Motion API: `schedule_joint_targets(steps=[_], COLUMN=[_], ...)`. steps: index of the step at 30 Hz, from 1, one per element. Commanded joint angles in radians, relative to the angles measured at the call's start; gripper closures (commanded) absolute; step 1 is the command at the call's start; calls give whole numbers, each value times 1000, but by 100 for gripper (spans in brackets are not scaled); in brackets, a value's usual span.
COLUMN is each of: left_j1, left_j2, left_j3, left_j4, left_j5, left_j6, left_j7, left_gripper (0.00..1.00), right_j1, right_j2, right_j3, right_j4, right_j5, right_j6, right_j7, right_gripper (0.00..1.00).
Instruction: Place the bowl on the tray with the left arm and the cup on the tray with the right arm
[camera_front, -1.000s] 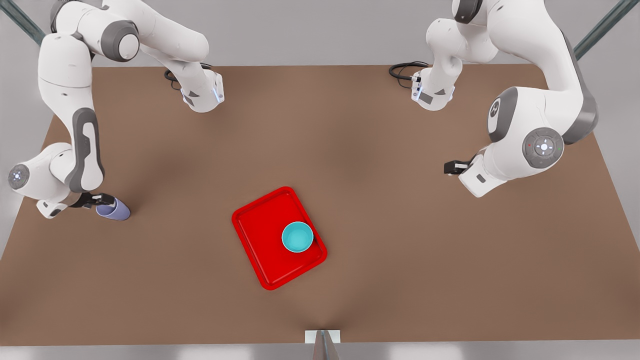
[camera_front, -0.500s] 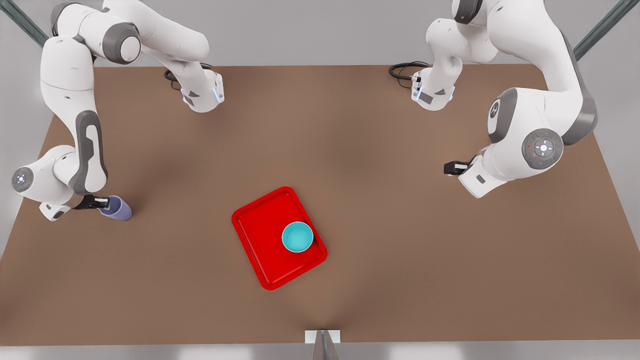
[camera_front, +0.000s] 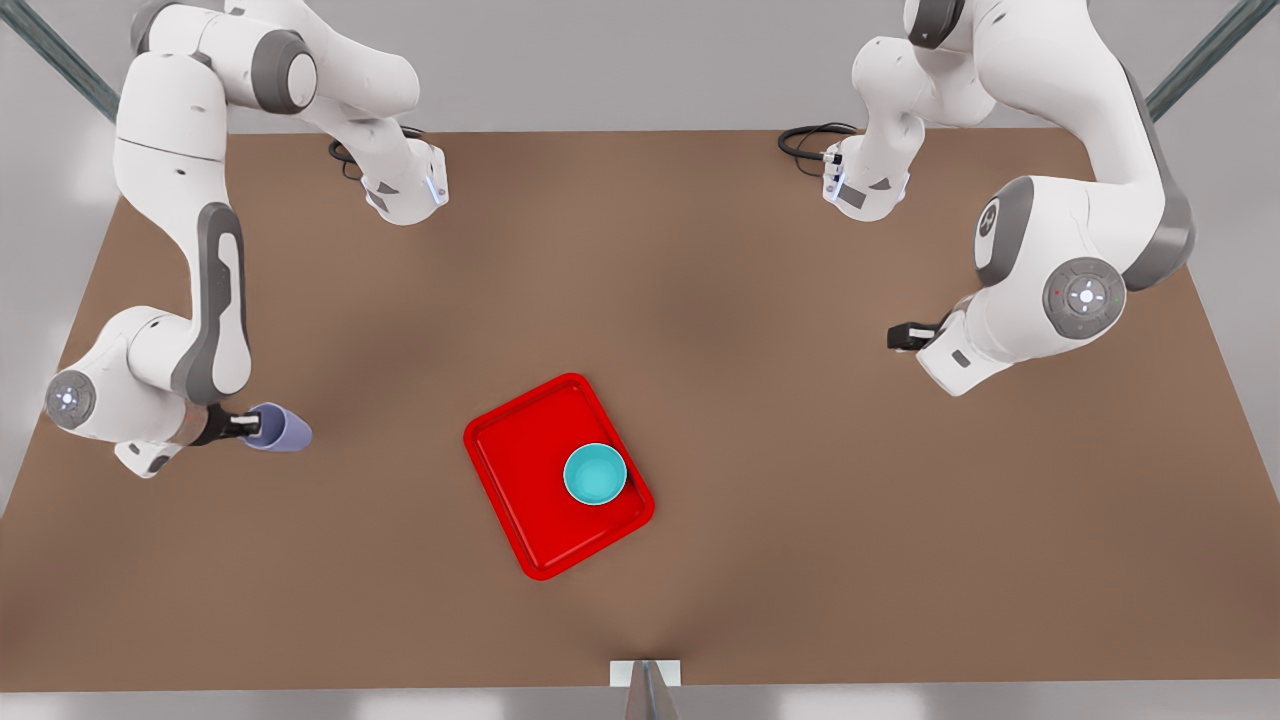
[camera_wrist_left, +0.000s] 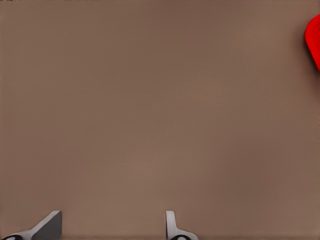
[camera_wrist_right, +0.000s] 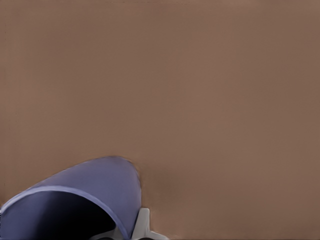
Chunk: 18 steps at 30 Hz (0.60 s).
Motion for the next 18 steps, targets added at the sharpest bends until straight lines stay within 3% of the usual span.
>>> schedule_joint_targets(steps=[1,18], left_j1=[1,2], left_j2=[0,1], left_j3=[0,0], left_j4=[0,0], left_j5=[0,0], left_j6=[0,0], left_j7=[0,-3], left_gripper=[0,0], right_j1=[0,-14], right_j2=[0,129], right_j3=[25,478], right_j4=[18,257], right_j5=[-11,-156], right_j6=[-14,-50], right_j7=[24,433], right_gripper=[79,79])
